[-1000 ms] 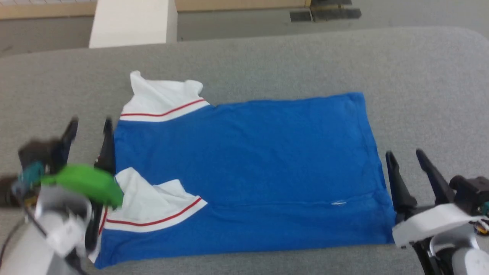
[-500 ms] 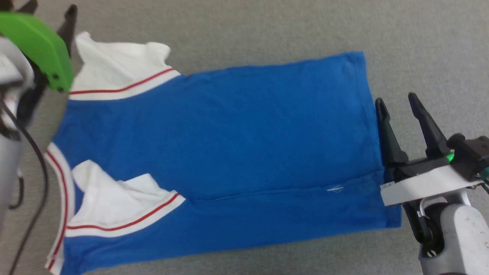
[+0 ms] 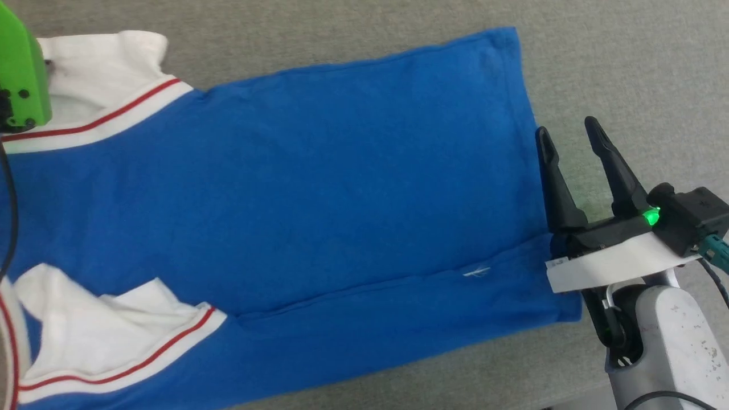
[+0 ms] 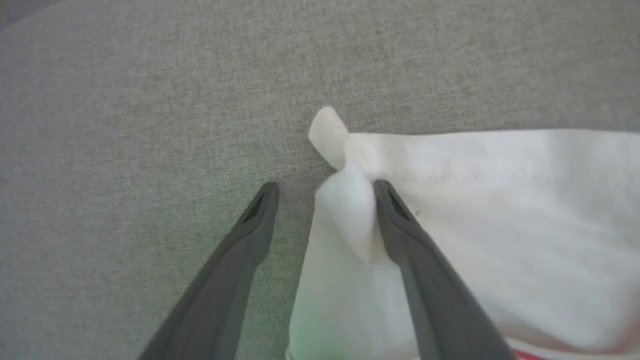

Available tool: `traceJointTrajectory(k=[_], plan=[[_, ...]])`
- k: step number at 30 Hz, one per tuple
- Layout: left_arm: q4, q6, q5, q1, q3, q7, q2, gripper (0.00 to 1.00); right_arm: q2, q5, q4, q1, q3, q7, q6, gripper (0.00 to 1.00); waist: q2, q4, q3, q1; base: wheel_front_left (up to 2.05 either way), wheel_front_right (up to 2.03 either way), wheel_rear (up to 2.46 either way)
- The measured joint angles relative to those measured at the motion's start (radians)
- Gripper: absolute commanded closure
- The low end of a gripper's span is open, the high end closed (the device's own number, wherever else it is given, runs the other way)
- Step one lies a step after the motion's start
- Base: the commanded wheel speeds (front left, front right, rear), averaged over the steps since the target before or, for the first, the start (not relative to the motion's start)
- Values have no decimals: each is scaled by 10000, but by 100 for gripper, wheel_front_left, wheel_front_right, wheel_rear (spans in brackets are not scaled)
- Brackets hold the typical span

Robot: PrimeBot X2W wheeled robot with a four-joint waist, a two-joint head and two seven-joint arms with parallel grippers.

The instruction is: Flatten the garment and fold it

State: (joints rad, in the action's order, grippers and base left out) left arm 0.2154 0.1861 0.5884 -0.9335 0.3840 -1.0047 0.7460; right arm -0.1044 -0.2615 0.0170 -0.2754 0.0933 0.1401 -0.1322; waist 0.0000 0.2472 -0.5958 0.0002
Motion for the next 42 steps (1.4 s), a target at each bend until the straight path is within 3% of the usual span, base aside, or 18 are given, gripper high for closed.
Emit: traceJointTrajectory(k=[1,2,3,9,12,19,28,29,31,32,36,42], plan=[[-113,8,-27,-4,65,-238,138,22,-2,-2,-12,-16,6,12,0,0,0,63,-59,0,0,0,0],[-249,8,-40,-4,117,-481,272,36,-13,-2,-15,-49,15,12,0,0,0,119,-115,0,0,0,0],[-362,8,-35,-4,136,-642,355,100,-21,-2,-17,-99,27,10,0,0,0,157,-152,0,0,0,0],[-930,12,96,54,107,-863,422,100,-326,115,-17,-1019,240,-314,0,0,0,213,-268,-1,0,0,0],[-1022,12,113,105,90,-675,414,100,-506,222,-173,-2040,353,-1060,0,0,0,140,-269,-1,0,0,0],[-1022,-6,184,98,102,-322,198,100,-529,249,-1935,-4384,242,-4380,-2,0,0,-137,-297,-1,0,0,0],[-832,-240,393,83,113,410,-236,100,-571,437,-3561,-5874,476,-8023,0,0,0,-593,-350,-1,0,0,0],[-782,-276,428,80,117,502,-276,100,-600,439,-3630,-6002,514,-8395,0,47,0,-642,-351,-1,0,0,0],[-686,-362,454,73,144,660,-328,100,-677,491,-3687,-6238,629,-9100,0,90,0,-726,-340,-1,0,0,0],[-646,-395,462,74,144,773,-385,100,-690,514,-3674,-6297,669,-9348,0,100,0,-762,-326,-1,0,0,0],[-422,-637,451,153,190,1707,-581,100,-694,495,-3480,-6203,828,-9440,0,100,0,-861,-171,0,0,0,0],[-144,-1012,4,976,-19,5168,-966,100,-727,305,-2936,-4997,646,-7718,0,100,0,-993,447,-1,0,0,0]])
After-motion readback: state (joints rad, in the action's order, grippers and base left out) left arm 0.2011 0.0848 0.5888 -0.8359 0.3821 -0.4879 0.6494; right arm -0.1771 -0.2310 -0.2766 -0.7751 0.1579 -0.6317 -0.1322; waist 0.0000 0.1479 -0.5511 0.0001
